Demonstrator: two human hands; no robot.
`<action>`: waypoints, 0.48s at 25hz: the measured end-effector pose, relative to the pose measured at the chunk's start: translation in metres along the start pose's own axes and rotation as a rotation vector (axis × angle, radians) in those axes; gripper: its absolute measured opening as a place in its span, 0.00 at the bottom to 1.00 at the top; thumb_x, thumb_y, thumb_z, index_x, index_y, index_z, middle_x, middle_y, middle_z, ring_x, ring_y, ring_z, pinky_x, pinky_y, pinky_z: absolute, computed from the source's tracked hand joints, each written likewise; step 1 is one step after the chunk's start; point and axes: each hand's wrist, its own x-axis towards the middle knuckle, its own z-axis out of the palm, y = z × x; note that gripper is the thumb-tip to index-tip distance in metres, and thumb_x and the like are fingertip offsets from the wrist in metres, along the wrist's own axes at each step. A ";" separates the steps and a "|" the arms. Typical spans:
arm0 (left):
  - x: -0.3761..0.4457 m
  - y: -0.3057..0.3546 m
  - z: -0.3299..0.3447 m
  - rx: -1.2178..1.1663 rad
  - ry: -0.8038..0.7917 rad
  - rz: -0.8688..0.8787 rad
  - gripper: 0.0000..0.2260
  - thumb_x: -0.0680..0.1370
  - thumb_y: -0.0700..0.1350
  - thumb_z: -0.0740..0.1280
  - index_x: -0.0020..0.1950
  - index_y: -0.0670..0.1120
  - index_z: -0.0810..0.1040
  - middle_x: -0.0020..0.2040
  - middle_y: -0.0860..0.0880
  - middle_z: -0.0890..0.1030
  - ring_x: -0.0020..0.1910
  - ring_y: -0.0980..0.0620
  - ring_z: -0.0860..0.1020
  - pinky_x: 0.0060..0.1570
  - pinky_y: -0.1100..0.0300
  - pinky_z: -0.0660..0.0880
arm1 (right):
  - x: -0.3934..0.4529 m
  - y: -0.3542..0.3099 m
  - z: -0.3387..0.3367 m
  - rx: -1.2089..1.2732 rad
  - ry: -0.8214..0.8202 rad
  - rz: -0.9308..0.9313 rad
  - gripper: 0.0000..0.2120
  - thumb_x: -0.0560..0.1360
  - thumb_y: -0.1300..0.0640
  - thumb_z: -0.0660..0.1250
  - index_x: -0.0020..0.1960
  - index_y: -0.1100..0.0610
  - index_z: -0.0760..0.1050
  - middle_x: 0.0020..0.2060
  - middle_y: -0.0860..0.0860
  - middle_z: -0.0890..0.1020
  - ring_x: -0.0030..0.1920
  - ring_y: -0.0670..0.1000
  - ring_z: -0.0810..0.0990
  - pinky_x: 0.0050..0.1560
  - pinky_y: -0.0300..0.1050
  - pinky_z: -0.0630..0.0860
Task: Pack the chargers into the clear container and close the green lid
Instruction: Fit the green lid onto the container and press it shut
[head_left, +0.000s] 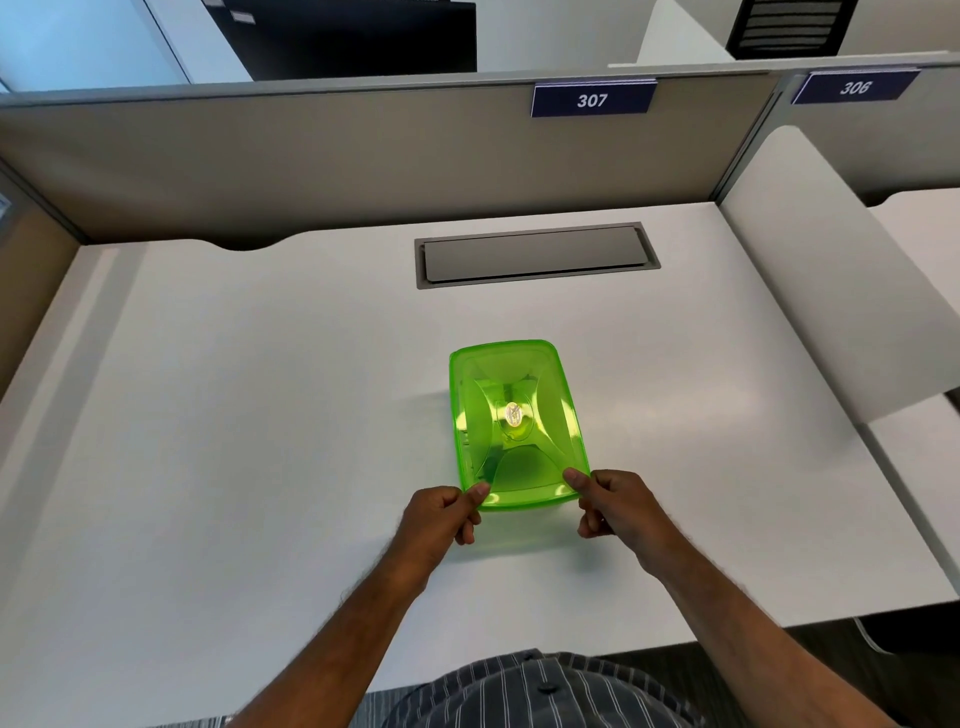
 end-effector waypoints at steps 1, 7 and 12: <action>-0.001 -0.001 0.001 -0.005 0.006 0.004 0.23 0.75 0.59 0.73 0.32 0.41 0.81 0.26 0.46 0.79 0.28 0.54 0.75 0.33 0.66 0.74 | 0.000 0.001 0.000 0.007 0.006 -0.005 0.22 0.70 0.42 0.75 0.35 0.60 0.75 0.24 0.59 0.74 0.26 0.56 0.77 0.34 0.46 0.80; 0.000 0.002 -0.004 -0.028 -0.072 -0.010 0.22 0.72 0.63 0.73 0.33 0.44 0.83 0.28 0.43 0.80 0.29 0.52 0.76 0.34 0.65 0.75 | 0.000 0.007 0.004 0.084 0.013 -0.026 0.20 0.71 0.45 0.75 0.34 0.60 0.75 0.24 0.58 0.71 0.27 0.55 0.75 0.36 0.50 0.82; 0.005 0.003 -0.009 -0.007 -0.119 -0.044 0.24 0.72 0.64 0.73 0.35 0.43 0.84 0.28 0.44 0.81 0.28 0.53 0.77 0.33 0.65 0.76 | 0.002 0.007 -0.002 0.061 -0.053 -0.012 0.21 0.72 0.42 0.74 0.35 0.59 0.76 0.25 0.58 0.74 0.28 0.56 0.76 0.38 0.51 0.83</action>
